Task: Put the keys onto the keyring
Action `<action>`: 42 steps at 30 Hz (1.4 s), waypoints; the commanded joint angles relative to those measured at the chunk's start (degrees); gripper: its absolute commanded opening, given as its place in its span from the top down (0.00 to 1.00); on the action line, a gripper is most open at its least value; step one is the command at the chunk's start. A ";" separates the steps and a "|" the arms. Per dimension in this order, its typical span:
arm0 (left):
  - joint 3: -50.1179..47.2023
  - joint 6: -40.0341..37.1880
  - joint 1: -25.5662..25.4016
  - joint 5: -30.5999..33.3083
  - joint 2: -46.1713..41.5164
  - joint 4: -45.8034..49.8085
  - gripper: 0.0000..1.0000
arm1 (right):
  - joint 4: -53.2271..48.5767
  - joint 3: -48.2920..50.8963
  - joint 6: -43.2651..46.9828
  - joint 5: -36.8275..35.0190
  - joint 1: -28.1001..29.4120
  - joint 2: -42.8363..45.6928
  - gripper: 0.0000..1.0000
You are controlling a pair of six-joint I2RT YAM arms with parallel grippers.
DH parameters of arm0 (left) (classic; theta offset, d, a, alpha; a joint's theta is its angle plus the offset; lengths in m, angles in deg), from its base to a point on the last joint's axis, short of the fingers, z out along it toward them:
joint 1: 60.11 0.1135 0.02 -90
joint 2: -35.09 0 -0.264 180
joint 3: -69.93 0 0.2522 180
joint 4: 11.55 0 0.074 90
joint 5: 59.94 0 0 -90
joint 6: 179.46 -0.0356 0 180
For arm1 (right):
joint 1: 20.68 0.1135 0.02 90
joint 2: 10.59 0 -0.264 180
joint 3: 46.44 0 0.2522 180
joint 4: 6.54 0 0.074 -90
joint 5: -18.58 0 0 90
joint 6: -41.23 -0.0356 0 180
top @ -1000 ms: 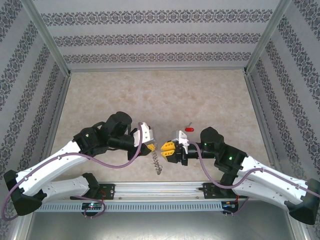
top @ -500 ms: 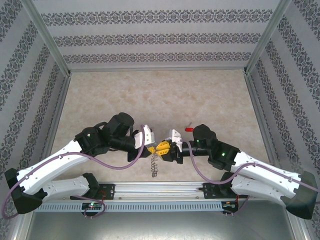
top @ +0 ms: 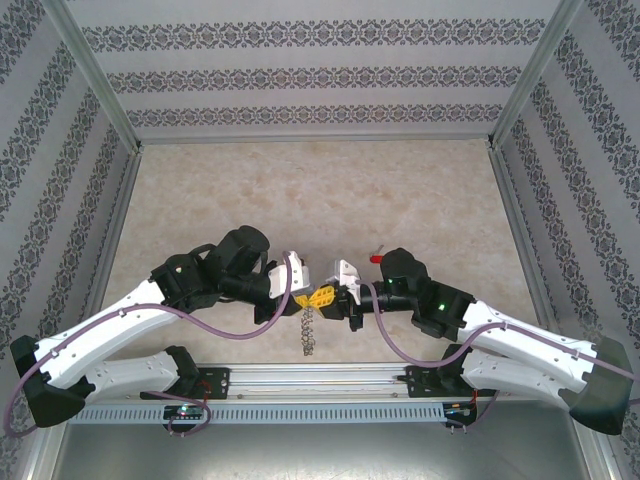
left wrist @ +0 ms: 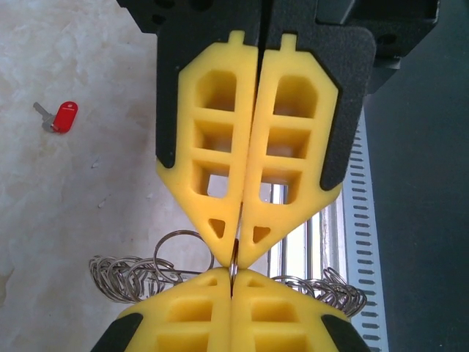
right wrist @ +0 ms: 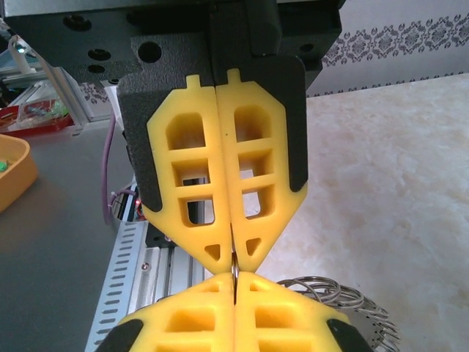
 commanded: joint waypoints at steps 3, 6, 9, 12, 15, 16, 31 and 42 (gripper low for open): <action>1.45 -1.20 -0.74 -0.62 -1.05 -1.20 1.00 | -0.34 -1.70 1.03 0.91 0.88 0.35 0.87; 1.20 -1.20 -0.74 -0.55 -1.40 -1.35 1.00 | -0.27 -1.48 0.95 0.78 0.86 0.62 0.81; 1.31 -1.32 -0.74 -0.36 -1.48 -1.29 1.00 | -0.34 -1.39 0.67 0.40 0.85 0.83 0.80; 1.16 -1.38 -0.74 -0.44 -1.64 -1.55 1.00 | 0.38 -0.82 0.02 0.16 0.94 1.06 0.82; 1.01 -1.37 -0.74 -0.95 -1.49 -1.89 1.00 | 0.88 -0.60 -0.07 -0.09 0.94 1.05 0.90; 1.00 -1.37 -0.74 -1.15 -1.35 -1.99 1.00 | 0.97 -0.68 -0.06 -0.21 0.94 0.93 0.93; -6.09 6.70 -0.56 -4.30 -10.59 -13.60 0.60 | 9.15 4.00 -2.24 -0.09 0.86 8.66 1.00; -21.85 22.03 -0.46 -8.09 -16.72 -46.78 0.69 | 25.65 10.54 -9.54 0.90 0.68 13.59 1.00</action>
